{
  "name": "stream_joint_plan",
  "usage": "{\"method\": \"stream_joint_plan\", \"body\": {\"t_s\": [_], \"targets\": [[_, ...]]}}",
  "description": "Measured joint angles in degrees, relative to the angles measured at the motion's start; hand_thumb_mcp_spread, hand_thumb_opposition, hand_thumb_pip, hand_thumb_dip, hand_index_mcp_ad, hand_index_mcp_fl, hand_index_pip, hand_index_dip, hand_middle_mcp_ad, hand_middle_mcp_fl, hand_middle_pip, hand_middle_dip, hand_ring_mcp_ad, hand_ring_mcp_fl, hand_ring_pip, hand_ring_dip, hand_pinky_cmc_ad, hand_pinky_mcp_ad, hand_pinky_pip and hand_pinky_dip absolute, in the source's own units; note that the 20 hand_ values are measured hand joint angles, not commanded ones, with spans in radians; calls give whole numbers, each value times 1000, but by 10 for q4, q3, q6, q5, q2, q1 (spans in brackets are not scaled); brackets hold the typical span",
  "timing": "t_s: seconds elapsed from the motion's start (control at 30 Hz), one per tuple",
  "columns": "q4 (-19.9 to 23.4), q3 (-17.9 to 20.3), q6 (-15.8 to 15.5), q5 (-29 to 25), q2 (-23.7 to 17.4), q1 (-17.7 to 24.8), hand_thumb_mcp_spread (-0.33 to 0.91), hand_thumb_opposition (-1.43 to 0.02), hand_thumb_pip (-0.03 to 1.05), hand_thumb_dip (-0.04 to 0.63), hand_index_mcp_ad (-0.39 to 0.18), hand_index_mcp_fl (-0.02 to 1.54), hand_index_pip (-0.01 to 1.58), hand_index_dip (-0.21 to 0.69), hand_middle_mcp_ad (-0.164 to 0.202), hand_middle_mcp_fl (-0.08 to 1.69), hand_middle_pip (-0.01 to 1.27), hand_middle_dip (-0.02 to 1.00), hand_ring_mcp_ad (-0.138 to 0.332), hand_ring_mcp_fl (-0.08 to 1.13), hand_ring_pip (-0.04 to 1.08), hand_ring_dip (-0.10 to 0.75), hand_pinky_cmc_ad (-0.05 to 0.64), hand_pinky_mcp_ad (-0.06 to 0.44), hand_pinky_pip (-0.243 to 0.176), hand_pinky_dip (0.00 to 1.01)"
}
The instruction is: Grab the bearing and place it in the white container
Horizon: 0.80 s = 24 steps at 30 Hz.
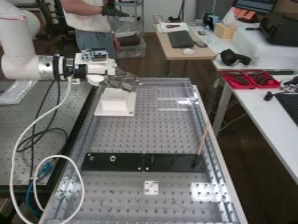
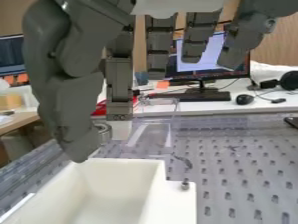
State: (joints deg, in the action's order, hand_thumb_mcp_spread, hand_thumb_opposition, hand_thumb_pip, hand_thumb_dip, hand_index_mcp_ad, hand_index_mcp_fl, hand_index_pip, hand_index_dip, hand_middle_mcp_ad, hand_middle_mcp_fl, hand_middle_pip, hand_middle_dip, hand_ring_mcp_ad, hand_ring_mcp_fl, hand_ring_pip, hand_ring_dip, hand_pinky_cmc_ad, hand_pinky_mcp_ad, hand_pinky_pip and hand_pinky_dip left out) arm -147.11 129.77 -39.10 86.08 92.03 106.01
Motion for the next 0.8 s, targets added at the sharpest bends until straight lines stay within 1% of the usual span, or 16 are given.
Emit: {"method": "stream_joint_plan", "body": {"t_s": [0.17, 0.37, 0.43, 0.47, 0.6, 0.63, 0.8], "targets": [[13, 6, 12, -22, 14, 15, 489, -850, 417, 267, -176, 538, 1121, 190, 17, 164, 148, 204, 113, 14, 105, 49, 316, 248, -58, 180], [23, 12, 25, -30, 16, 22, 485, -848, 417, 267, -176, 538, 1121, 190, 17, 164, 148, 204, 115, 14, 105, 49, 316, 251, -61, 180], [26, 13, 27, -31, 16, 24, 492, -848, 370, 267, -176, 583, 1121, 190, 17, 164, 148, 204, 113, 14, 105, 49, 316, 248, -61, 180], [26, 14, 28, -32, 15, 25, 494, -852, 353, 267, -176, 600, 1121, 190, 17, 164, 148, 204, 115, 14, 105, 49, 316, 248, -58, 180], [28, 15, 30, -32, 15, 26, 492, -834, 353, 267, -176, 600, 1121, 194, 17, 164, 148, 204, 115, 14, 105, 49, 316, 251, -61, 180], [29, 15, 31, -31, 14, 26, 494, -834, 353, 253, -176, 606, 1121, 194, 17, 164, 148, 204, 115, 14, 105, 51, 316, 248, -61, 180], [30, 16, 32, -29, 14, 25, 492, -834, 340, 243, -176, 618, 1121, 194, 17, 168, 148, 204, 115, 14, 108, 52, 316, 251, -61, 180]]}}
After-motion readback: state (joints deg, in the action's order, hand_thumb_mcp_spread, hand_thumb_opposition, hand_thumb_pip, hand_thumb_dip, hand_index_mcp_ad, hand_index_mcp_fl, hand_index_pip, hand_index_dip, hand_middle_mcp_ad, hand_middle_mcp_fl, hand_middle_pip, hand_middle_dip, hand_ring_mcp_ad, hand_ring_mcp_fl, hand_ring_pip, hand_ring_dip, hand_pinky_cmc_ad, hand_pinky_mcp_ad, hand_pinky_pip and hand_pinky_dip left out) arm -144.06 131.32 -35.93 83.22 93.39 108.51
